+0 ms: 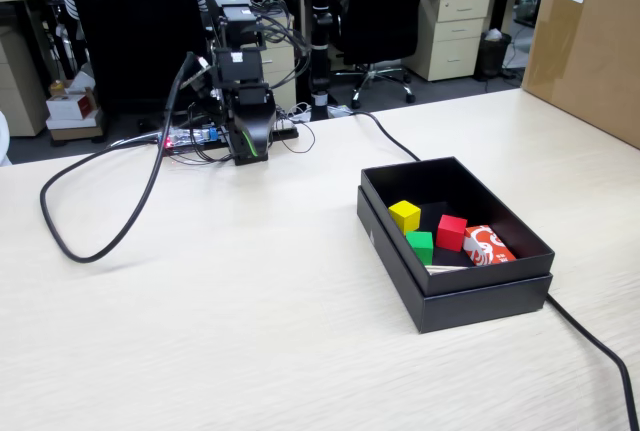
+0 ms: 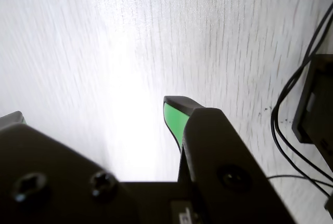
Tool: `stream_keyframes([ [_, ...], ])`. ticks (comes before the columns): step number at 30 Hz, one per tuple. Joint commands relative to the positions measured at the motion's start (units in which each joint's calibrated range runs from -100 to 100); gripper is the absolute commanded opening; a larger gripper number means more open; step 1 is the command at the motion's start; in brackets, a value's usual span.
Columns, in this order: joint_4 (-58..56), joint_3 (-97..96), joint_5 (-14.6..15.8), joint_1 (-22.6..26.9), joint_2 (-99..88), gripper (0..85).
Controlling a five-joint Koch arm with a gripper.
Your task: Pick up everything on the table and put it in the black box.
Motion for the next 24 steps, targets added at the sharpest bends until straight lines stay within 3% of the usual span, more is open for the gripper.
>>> stream_keyframes([
  [1, 8.31, -2.73, 0.44, -0.2, -1.42, 52.3],
  [14, 29.65, -23.22, -0.34, -0.39, -1.42, 52.3],
  [20, 43.48, -34.56, -2.98, -0.83, -1.42, 52.1],
  [24, 44.94, -36.28, -3.81, -0.83, -1.42, 51.5],
])
